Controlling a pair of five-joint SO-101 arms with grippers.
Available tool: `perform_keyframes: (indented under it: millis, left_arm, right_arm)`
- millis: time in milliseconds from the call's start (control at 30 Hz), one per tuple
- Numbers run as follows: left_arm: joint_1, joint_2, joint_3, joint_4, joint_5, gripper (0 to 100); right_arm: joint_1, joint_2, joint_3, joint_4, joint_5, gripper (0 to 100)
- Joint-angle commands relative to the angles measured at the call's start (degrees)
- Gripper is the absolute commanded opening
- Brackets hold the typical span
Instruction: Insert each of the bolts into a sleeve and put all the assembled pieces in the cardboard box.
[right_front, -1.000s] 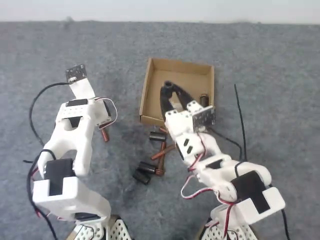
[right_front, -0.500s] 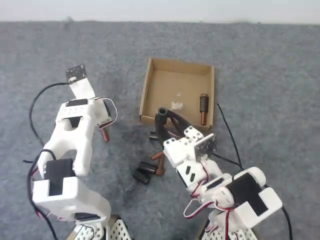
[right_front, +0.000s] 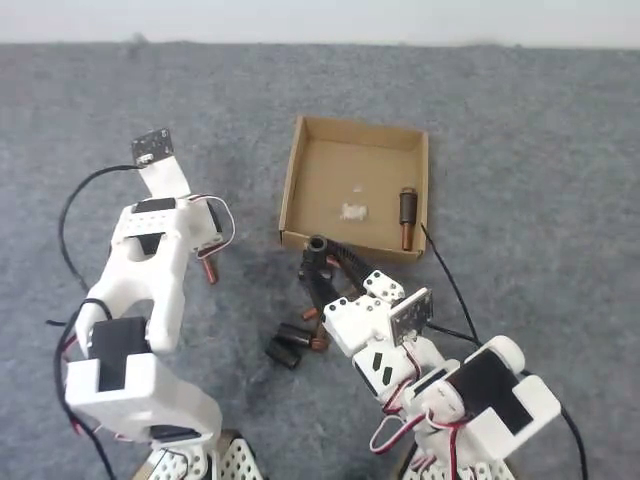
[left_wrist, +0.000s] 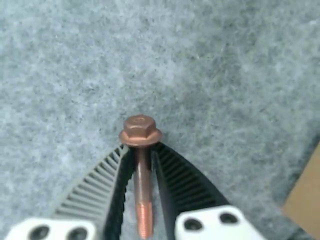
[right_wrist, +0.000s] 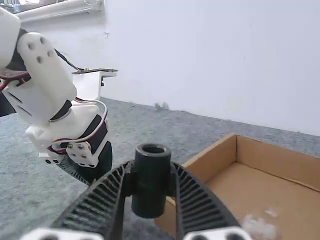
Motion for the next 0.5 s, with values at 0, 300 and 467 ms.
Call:
perform_keyframes:
  millis: [0, 300, 467]
  left_arm:
    - [-0.26, -0.18, -3.21, -0.97, -0.44, 1]
    - [-0.26, -0.53, -3.12, -0.97, -0.44, 1]
    - [-0.18, -0.79, -2.77, -0.79, -0.44, 1]
  right_arm:
    - [-0.40, -0.66, 1.23, -1.36, -0.35, 0.6]
    - [-0.40, -0.66, 1.23, -1.27, -0.44, 0.6]
    - [-0.40, -0.66, 1.23, -1.27, -0.44, 0.6]
